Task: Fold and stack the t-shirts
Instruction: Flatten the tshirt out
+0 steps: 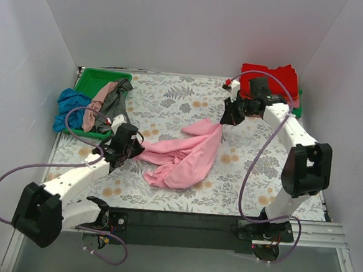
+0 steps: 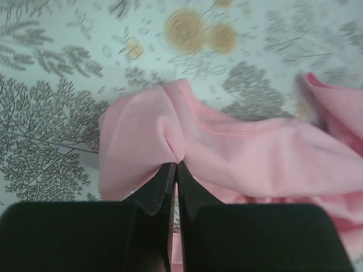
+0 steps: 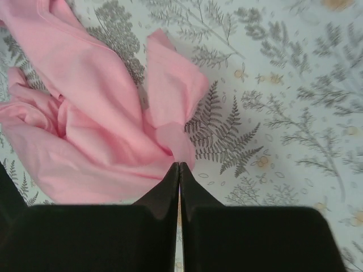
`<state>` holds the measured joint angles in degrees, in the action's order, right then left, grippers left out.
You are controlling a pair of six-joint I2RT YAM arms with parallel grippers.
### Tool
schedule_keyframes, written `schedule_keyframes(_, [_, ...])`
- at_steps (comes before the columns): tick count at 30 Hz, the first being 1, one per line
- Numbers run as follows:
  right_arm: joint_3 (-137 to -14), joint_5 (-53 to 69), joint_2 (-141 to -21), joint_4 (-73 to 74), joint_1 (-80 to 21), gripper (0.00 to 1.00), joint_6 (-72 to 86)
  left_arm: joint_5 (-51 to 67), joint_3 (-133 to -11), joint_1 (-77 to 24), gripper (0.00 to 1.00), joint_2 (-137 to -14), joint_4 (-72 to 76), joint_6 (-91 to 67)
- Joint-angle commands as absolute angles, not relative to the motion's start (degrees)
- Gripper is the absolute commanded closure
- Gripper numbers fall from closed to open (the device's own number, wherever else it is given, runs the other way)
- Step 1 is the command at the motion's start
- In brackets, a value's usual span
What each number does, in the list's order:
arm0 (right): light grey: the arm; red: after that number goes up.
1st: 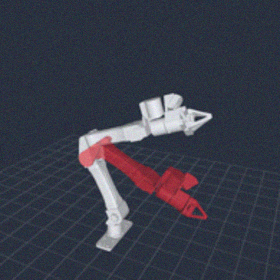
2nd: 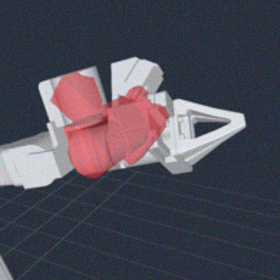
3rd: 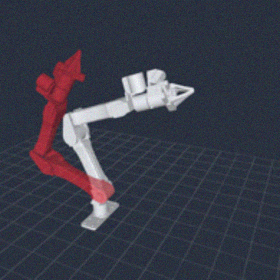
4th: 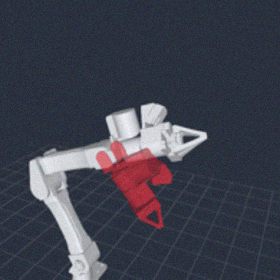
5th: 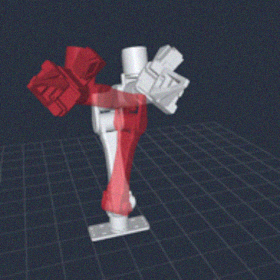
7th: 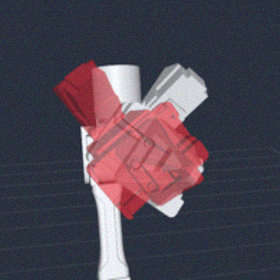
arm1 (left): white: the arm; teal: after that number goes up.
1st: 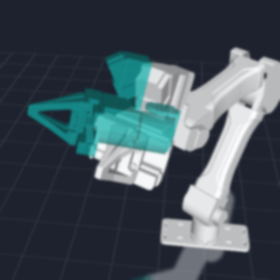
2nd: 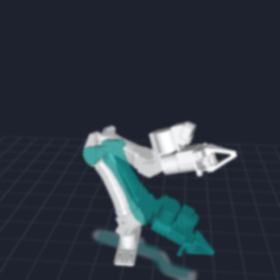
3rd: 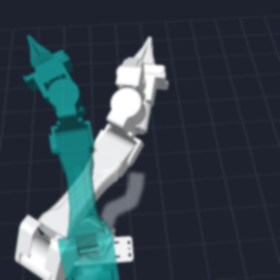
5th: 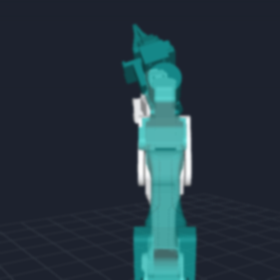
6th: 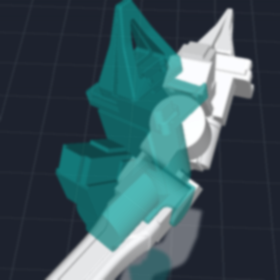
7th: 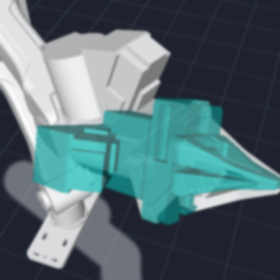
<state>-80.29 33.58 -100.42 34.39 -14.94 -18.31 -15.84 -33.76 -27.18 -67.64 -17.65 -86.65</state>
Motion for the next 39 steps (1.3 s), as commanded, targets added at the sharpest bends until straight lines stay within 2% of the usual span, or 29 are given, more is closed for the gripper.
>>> schedule_keyframes(1, [-86.48,39.72,-88.72,39.37,-11.61,0.99,-27.94,-15.47,-38.75,-26.89,1.0,-58.38,-17.31,-82.27])
schedule_keyframes(9, [-87.71,35.6,-70.34,42.18,-10.11,0.99,-39.62,-9.85,-45.78,-26.72,1.0,-37.72,-17.67,-78.05])
schedule_keyframes(13, [-89.56,32.7,-65.75,43.33,-7.13,0.99,-42.53,-6.78,-50.88,-26.63,1.0,-33.84,-16.79,-75.86])
schedule_keyframes(22, [-91.84,37.7,-55.73,44.74,-2.47,0.99,-42.89,-1.67,-60.46,-26.72,1.0,-31.82,-17.14,-73.83])
schedule_keyframes(33, [-92.55,35.77,-55.81,41.58,-0.62,0.99,-38.94,-2.1,-61.44,-26.63,1.0,-31.2,-18.99,-72.6])
schedule_keyframes(39, [-93.95,28.84,-62.73,35.52,-0.61,0.99,-34.02,-2.47,-60.12,-26.72,1.0,-40.05,-12.67,-72.42])
